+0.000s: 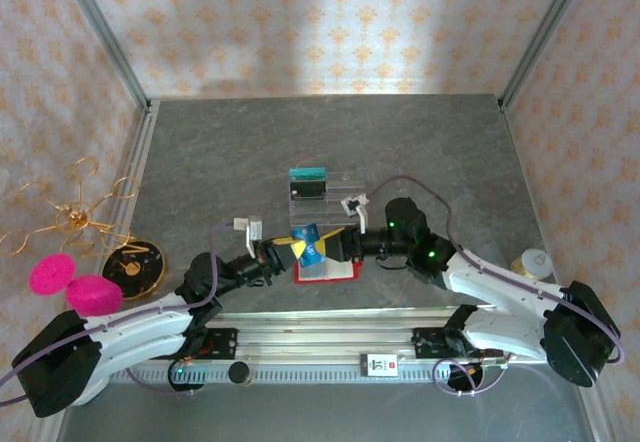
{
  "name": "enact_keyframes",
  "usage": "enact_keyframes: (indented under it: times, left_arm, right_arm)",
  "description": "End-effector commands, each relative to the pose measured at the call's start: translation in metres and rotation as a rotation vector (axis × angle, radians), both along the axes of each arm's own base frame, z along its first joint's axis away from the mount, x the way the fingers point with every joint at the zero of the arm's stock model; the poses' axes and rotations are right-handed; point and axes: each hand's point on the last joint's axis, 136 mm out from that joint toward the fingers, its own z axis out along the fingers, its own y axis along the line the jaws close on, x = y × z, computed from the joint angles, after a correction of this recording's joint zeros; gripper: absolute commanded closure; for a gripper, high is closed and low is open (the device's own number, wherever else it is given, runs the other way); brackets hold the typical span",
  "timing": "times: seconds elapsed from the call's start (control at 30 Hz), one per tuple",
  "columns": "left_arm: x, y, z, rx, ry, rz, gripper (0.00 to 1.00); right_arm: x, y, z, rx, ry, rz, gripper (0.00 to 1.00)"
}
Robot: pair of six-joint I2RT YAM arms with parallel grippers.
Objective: Take the credit cards out of the card holder
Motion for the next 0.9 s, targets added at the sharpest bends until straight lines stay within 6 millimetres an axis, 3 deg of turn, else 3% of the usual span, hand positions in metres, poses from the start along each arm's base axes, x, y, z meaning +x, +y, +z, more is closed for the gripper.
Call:
enact_keyframes:
  times: [0.0, 0.13, 0.2, 0.23, 0.3, 0.37, 0.47, 0.57, 0.73, 0.87]
  left_arm:
    - [-0.003, 0.001, 0.015, -0.042, -0.05, -0.011, 1.0]
    - [-0.001, 0.0, 0.014, -0.033, -0.044, -0.007, 1.0]
    - [0.001, -0.001, 0.013, -0.029, -0.038, -0.004, 1.0]
    - [0.002, -0.001, 0.013, -0.029, -0.031, 0.003, 0.93]
    - [0.008, 0.001, 0.009, -0.006, -0.009, 0.037, 0.63]
    - [0.014, 0.004, 0.003, 0.03, 0.012, 0.078, 0.48]
    - [0.019, 0.011, -0.002, 0.056, 0.025, 0.129, 0.41]
    - [0.022, 0.016, -0.003, 0.077, 0.022, 0.164, 0.37]
    - [0.026, 0.024, -0.008, 0.119, 0.032, 0.213, 0.31]
    - [0.025, 0.027, -0.011, 0.119, 0.035, 0.225, 0.25]
  right_arm:
    - [-0.001, 0.01, 0.019, 0.05, -0.041, 0.032, 0.64]
    - [0.001, 0.012, 0.016, 0.036, -0.039, 0.028, 0.79]
    - [0.008, 0.011, 0.015, 0.022, -0.042, -0.014, 0.93]
    - [0.016, 0.008, 0.012, -0.003, -0.039, -0.063, 0.99]
    - [0.04, -0.007, -0.001, -0.103, -0.022, -0.218, 1.0]
    - [0.065, -0.033, -0.024, -0.213, 0.032, -0.383, 1.0]
    - [0.094, -0.087, -0.066, -0.428, 0.093, -0.637, 1.0]
    - [0.111, -0.132, -0.091, -0.616, 0.101, -0.796, 1.0]
    - [0.139, -0.169, -0.092, -0.819, 0.016, -0.967, 1.0]
    - [0.162, -0.178, -0.108, -0.957, -0.001, -0.987, 1.0]
